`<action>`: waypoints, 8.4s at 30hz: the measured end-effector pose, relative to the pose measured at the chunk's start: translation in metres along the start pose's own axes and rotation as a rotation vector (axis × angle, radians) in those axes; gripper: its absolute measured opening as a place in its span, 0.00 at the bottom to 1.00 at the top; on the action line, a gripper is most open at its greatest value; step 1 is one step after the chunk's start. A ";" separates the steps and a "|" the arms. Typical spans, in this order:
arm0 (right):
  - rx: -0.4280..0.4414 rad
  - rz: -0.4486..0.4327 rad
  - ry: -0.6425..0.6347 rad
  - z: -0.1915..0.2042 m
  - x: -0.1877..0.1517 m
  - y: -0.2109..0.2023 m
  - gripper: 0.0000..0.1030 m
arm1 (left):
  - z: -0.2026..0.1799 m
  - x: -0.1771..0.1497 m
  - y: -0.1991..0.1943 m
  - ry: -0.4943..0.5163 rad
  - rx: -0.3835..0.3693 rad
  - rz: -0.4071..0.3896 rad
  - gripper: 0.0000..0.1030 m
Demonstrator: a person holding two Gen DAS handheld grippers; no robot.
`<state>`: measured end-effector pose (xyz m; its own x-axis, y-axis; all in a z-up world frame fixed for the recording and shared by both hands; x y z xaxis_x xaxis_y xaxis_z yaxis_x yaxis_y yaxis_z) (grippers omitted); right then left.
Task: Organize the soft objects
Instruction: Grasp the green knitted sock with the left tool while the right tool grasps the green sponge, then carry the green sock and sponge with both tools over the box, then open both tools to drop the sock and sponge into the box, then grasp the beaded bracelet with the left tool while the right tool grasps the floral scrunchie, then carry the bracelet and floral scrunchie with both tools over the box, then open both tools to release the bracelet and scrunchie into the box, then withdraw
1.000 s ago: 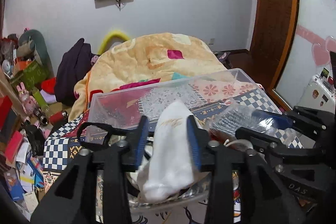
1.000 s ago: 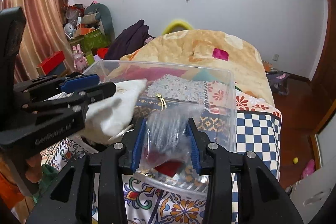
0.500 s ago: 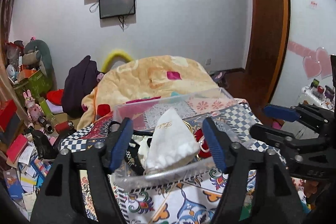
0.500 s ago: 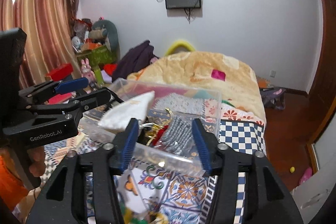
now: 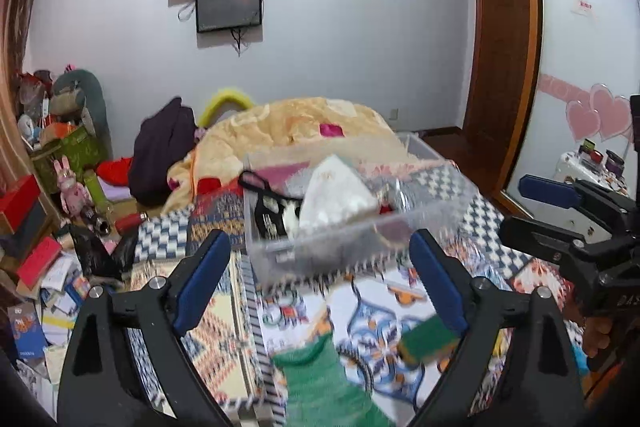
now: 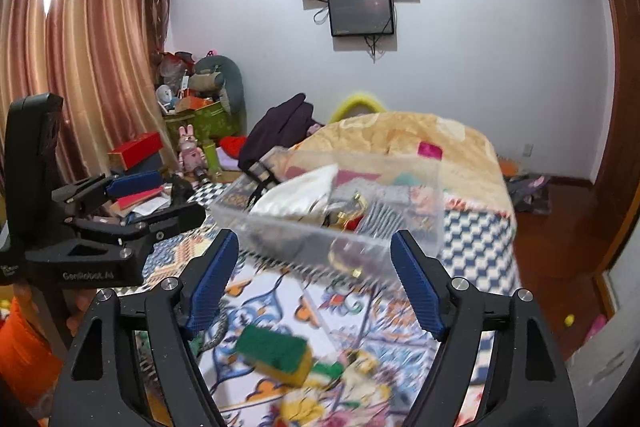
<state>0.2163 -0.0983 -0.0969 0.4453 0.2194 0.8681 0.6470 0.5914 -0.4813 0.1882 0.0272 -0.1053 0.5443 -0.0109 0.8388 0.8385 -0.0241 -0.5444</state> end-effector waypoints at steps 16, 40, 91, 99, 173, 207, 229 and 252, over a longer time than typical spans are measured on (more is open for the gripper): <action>0.049 0.172 0.030 0.023 -0.079 0.036 0.74 | 0.009 -0.092 0.013 -0.089 -0.039 0.124 0.89; 0.098 0.231 0.053 0.025 -0.097 0.044 0.27 | 0.009 -0.124 0.020 -0.170 -0.117 0.192 0.15; -0.045 0.067 0.038 -0.034 0.028 0.076 0.15 | 0.037 0.041 0.105 -0.068 0.068 0.002 0.13; -0.049 0.168 -0.012 -0.030 0.006 0.102 0.16 | 0.032 0.028 0.124 -0.050 0.060 0.055 0.14; -0.072 0.273 0.042 -0.020 -0.126 0.019 0.24 | -0.004 -0.122 0.038 -0.094 -0.079 0.202 0.32; -0.152 -0.029 0.003 -0.041 0.017 0.012 0.18 | 0.008 0.039 0.047 -0.066 -0.011 -0.042 0.06; -0.157 0.154 0.039 -0.068 -0.001 0.093 0.27 | -0.008 0.030 0.144 -0.016 -0.008 0.128 0.17; -0.140 -0.114 -0.015 -0.039 0.063 -0.016 0.63 | -0.014 0.080 -0.004 -0.010 -0.014 -0.194 0.47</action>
<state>0.2581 -0.1238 -0.0398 0.3555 0.1693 0.9192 0.7731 0.4994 -0.3910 0.2282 0.0129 -0.0359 0.3732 0.0052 0.9277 0.9271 -0.0387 -0.3727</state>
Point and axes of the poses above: each gripper's, at about its wrist camera, not at the fingertips, and y roughly the way its jaws point, z to its left, x to its top, the point moved 10 cm from there along y, roughly the way its jaws point, and after that the axes turned 2 degrees about z, right-handed, at the moved point
